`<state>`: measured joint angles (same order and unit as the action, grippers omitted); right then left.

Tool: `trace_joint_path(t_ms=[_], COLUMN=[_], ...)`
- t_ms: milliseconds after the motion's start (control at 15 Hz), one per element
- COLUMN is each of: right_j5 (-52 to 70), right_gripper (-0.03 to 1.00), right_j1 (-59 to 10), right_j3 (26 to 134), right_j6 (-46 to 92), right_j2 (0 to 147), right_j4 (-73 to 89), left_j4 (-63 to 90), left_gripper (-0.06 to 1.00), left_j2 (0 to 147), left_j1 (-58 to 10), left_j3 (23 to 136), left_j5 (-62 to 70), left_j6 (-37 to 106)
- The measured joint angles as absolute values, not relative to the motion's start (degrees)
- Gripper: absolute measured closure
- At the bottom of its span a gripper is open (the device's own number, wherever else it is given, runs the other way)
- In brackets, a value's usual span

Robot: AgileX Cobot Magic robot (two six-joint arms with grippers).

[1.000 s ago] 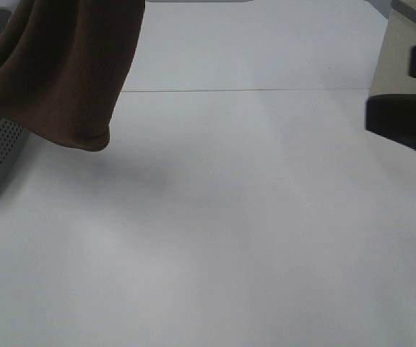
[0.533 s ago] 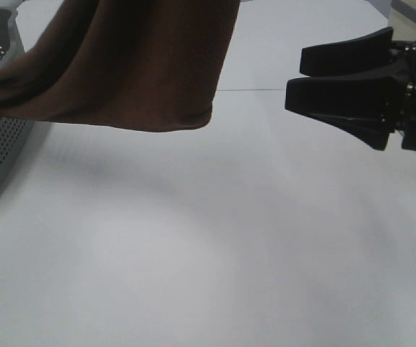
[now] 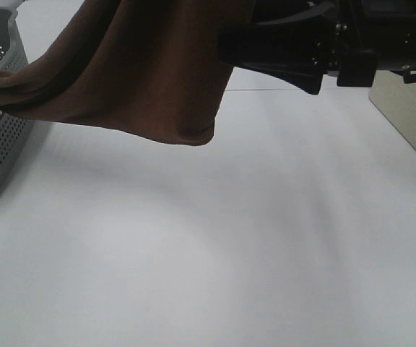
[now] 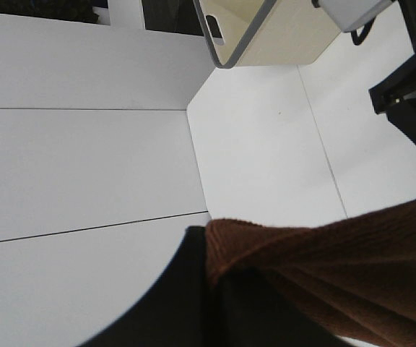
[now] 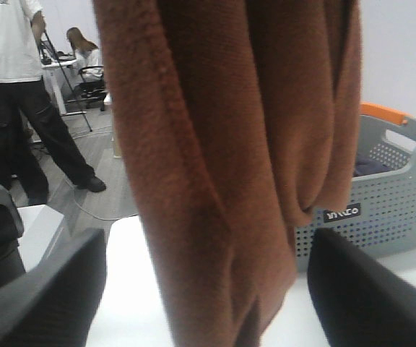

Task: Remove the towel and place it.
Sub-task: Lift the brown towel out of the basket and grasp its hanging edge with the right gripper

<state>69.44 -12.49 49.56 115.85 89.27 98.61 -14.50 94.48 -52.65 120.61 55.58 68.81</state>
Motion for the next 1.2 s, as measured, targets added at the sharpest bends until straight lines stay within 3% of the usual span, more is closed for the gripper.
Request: trace_joint_path(t_ms=[400,533,667,800,1200], right_j5=[69.39,69.39,69.44,69.44,68.53], right_gripper=[0.25,0.33,0.48,0.53,0.54], right_j1=[-15.07,-17.3,-17.93,-17.93,-17.93], right_j3=[49.56,49.56,49.56,49.56,49.56], right_j6=[110.7,110.58,108.92,107.89,103.93], right_j2=[89.27,89.27,89.27,89.27,86.52], right_j4=[91.16,89.04,86.46,84.57,84.45], left_j4=[-17.65,-18.74,-19.65,-19.71,-20.23], left_gripper=[0.94,0.94,0.94,0.94,0.94], left_j2=[94.48,94.48,94.48,94.48,94.48], left_j1=[-52.65,-52.65,-52.6,-52.43,-52.43], left_j3=[120.61,120.61,120.61,120.61,120.61], left_j5=[52.48,50.65,50.65,51.8,55.18], left_j6=[62.8,60.05,59.24,59.07,58.96])
